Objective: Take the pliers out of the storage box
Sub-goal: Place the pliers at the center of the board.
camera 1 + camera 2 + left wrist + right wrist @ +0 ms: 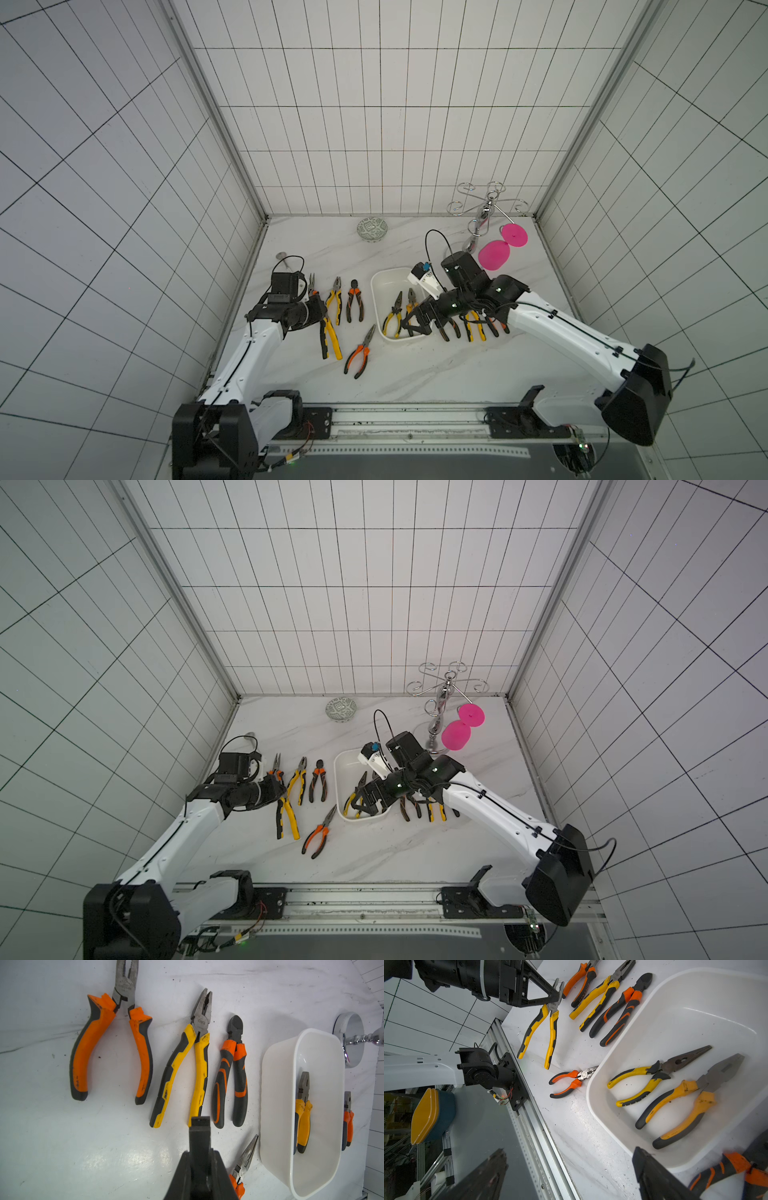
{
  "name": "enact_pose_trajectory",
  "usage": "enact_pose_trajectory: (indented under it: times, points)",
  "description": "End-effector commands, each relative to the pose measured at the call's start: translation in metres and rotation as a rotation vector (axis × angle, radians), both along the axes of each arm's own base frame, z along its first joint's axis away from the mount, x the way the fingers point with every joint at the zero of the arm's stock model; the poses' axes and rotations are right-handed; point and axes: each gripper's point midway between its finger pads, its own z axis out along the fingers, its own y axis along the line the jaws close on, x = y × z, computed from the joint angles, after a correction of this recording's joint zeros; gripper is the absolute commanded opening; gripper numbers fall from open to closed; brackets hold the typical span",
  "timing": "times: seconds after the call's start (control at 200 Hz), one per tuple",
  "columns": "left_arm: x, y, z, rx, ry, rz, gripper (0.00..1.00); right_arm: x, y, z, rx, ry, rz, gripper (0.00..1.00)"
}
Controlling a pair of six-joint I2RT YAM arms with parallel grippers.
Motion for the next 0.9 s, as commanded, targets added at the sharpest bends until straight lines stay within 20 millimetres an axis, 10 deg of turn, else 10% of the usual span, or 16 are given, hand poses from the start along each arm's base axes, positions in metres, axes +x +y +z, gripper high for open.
enact_pose_trajectory:
  times: [0.0,0.52,0.894]
  points:
    - [0.007,-0.008,0.002,-0.014,-0.027,-0.080,0.00,-0.002,-0.002,-0.008,-0.031,0.001,0.013,0.97]
    - [0.004,-0.012,-0.056,-0.044,0.199,-0.076,0.00,0.001,-0.002,-0.015,-0.059,0.000,0.009,0.96]
    - [0.003,-0.005,-0.061,-0.010,0.228,-0.045,0.38,0.006,-0.004,-0.016,-0.079,-0.022,-0.001,0.96]
